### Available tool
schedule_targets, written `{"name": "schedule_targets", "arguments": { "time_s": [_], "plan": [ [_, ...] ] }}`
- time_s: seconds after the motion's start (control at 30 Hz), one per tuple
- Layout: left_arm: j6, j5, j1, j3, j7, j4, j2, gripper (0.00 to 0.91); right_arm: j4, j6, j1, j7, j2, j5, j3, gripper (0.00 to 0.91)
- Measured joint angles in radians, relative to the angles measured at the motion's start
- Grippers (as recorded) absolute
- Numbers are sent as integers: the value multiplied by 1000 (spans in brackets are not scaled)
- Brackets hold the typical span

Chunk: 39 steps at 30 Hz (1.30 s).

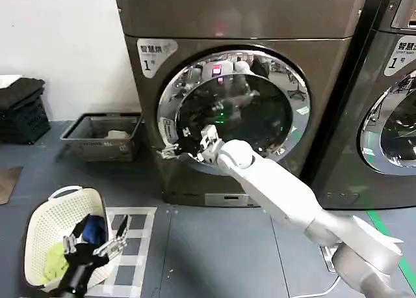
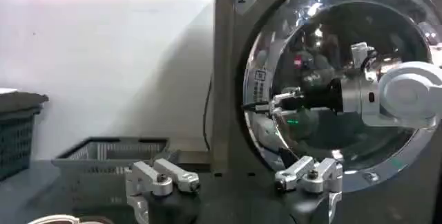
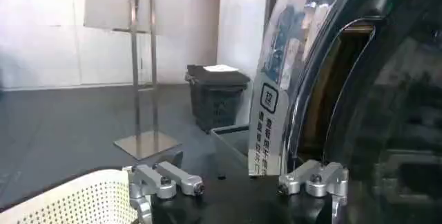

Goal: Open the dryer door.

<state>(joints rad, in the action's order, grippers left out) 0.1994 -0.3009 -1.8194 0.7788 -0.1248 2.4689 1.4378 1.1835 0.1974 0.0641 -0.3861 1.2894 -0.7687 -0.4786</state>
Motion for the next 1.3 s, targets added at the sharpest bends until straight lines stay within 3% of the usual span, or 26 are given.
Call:
{"name": "schedule_targets", "arguments": {
  "time_s": [0.47,0.87,1.3],
  "plan": [
    [-1,0,0,1,0,-1,1,907,60,-3,5,-85,-42,-50,-26,907],
    [-2,-7,14,15,-1,-5,-2,907,245,-11,24,-157,-179,-134,-57,907],
    [18,-60,74,64,-27,-34,-33,907,437,-28,59,-199,-324,-167,-50,907]
  ]
}}
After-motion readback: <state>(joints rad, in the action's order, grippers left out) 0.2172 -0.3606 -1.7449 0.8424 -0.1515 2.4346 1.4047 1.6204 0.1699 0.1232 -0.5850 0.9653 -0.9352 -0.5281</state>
